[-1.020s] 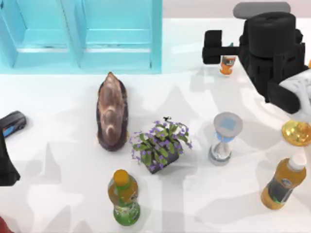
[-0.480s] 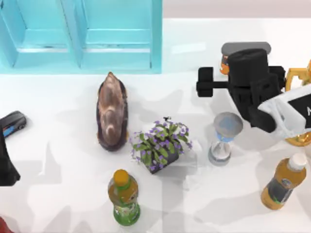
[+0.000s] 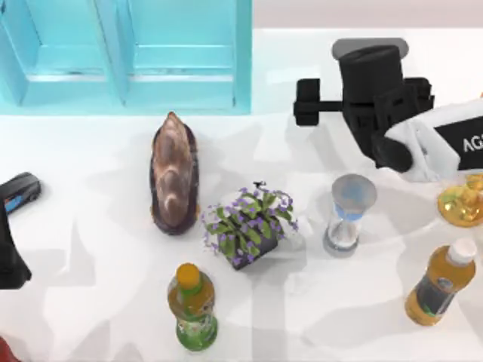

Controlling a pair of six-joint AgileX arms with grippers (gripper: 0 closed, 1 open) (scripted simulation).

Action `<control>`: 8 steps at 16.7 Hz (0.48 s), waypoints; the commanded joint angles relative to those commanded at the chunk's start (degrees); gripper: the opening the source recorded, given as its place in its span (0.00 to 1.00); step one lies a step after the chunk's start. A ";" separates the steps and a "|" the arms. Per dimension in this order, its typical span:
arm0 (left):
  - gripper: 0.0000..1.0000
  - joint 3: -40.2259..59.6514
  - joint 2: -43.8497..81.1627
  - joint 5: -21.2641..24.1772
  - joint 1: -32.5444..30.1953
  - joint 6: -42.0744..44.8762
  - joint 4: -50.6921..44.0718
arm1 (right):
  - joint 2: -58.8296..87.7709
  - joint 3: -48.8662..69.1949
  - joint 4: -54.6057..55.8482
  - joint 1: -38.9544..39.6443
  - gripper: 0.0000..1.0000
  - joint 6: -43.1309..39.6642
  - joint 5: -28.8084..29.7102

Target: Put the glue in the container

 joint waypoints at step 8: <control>1.00 0.00 0.00 0.00 0.00 0.00 0.00 | 15.92 12.97 3.91 -3.19 1.00 -2.60 -3.00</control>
